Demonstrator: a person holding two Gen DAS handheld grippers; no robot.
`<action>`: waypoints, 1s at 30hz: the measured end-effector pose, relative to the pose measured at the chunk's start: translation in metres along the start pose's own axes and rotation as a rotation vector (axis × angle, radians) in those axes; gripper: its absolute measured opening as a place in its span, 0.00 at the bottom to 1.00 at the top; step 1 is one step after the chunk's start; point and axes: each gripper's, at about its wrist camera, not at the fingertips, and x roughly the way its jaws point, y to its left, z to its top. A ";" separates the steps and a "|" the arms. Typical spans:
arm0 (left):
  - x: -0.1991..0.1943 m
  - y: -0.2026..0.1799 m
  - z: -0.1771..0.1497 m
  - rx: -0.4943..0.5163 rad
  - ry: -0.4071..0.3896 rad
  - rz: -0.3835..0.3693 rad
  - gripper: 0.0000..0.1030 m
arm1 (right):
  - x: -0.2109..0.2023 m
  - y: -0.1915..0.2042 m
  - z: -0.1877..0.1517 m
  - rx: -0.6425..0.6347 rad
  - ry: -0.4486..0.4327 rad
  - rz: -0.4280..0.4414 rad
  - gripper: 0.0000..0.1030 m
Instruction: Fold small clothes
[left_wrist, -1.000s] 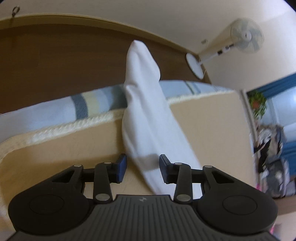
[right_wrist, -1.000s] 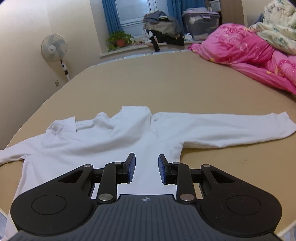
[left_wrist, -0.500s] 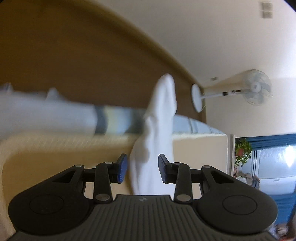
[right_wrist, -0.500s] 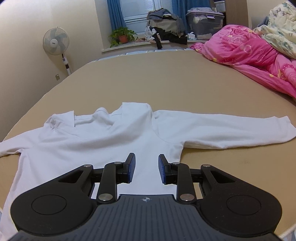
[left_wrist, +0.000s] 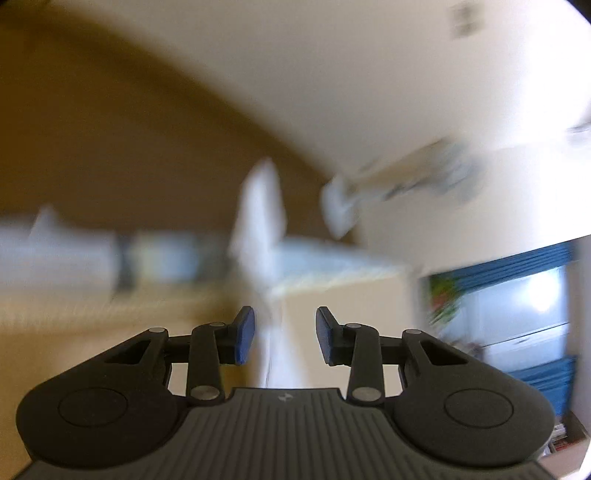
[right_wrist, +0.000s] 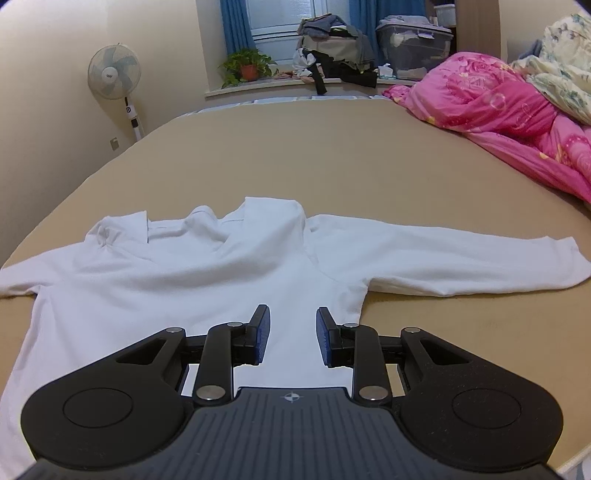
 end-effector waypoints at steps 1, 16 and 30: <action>-0.002 -0.004 0.001 0.030 0.000 -0.027 0.41 | 0.000 -0.001 0.000 0.002 0.001 -0.002 0.28; 0.026 0.033 -0.028 -0.118 0.214 0.242 0.43 | 0.006 0.001 0.000 -0.001 0.014 -0.005 0.29; 0.031 0.025 0.000 -0.065 0.058 -0.122 0.41 | 0.011 -0.002 0.000 -0.018 0.031 -0.017 0.28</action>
